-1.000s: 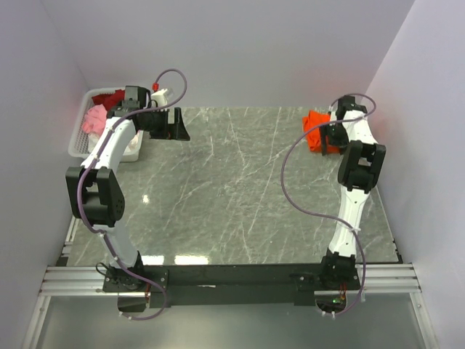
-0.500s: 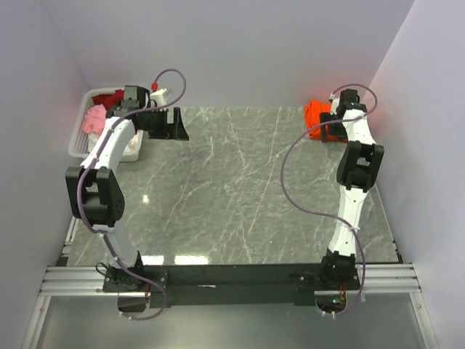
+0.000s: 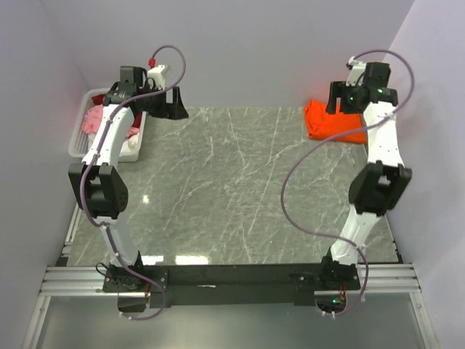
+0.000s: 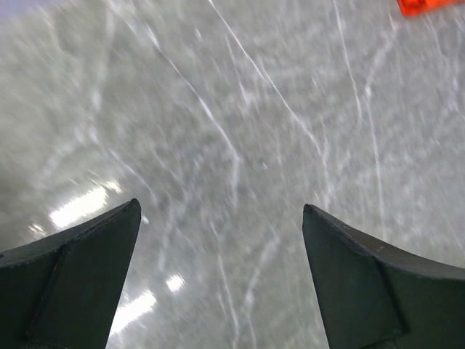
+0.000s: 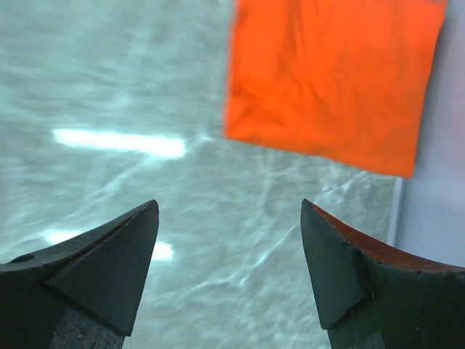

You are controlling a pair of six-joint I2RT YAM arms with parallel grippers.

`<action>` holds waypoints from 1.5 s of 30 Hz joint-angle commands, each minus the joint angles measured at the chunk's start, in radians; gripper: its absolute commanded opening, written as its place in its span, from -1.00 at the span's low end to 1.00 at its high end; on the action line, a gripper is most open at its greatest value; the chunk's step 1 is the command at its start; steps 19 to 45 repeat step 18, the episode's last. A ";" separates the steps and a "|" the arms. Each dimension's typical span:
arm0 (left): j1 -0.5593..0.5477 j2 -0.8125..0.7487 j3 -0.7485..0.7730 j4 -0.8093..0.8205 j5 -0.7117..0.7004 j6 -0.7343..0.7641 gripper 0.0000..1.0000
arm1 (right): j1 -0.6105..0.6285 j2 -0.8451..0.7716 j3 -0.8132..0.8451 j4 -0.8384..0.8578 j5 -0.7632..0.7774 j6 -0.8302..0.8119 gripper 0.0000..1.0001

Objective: Fold and stack the t-shirts
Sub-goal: Reset both grippers

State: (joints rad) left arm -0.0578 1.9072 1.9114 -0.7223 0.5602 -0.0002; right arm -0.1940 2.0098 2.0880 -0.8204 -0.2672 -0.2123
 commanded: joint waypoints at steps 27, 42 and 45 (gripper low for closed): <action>-0.051 -0.287 -0.439 0.121 -0.211 0.029 0.99 | 0.257 -0.622 -0.813 0.167 -0.099 0.096 0.75; -0.051 -0.287 -0.439 0.121 -0.211 0.029 0.99 | 0.257 -0.622 -0.813 0.167 -0.099 0.096 0.75; -0.051 -0.287 -0.439 0.121 -0.211 0.029 0.99 | 0.257 -0.622 -0.813 0.167 -0.099 0.096 0.75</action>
